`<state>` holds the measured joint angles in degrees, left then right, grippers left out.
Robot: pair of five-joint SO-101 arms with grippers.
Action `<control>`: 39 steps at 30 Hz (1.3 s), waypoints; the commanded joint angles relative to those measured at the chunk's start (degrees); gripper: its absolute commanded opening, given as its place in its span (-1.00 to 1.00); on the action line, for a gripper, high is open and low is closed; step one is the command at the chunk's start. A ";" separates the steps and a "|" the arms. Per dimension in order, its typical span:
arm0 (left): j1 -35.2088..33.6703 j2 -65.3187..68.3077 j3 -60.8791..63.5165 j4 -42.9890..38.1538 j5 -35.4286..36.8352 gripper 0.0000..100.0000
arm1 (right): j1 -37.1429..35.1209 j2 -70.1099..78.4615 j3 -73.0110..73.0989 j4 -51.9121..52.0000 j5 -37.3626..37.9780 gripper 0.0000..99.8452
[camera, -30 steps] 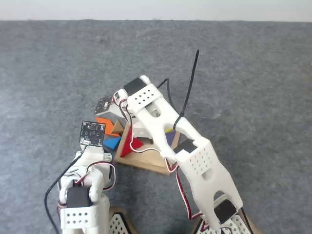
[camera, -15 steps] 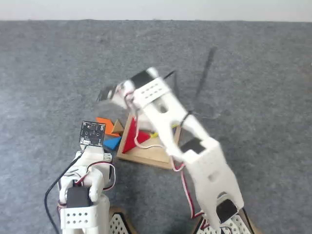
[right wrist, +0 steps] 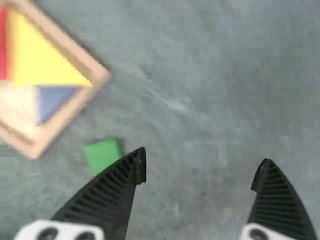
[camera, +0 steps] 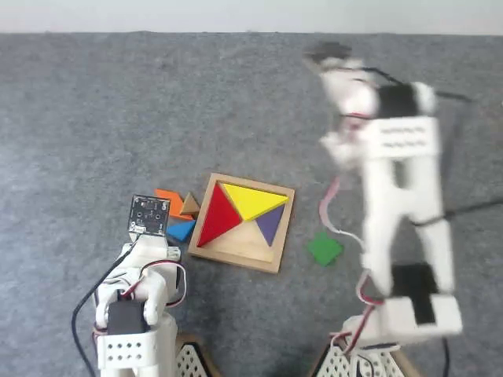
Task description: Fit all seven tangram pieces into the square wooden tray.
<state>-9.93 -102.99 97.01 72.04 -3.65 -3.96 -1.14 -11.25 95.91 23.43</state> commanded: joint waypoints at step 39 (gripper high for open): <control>12.92 -1.05 -7.08 -11.52 -15.65 -0.97 | 12.35 -15.34 64.35 -51.56 -5.63 -0.33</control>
<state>12.57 -102.99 95.78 62.81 -10.33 7.82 -13.71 53.19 45.19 18.33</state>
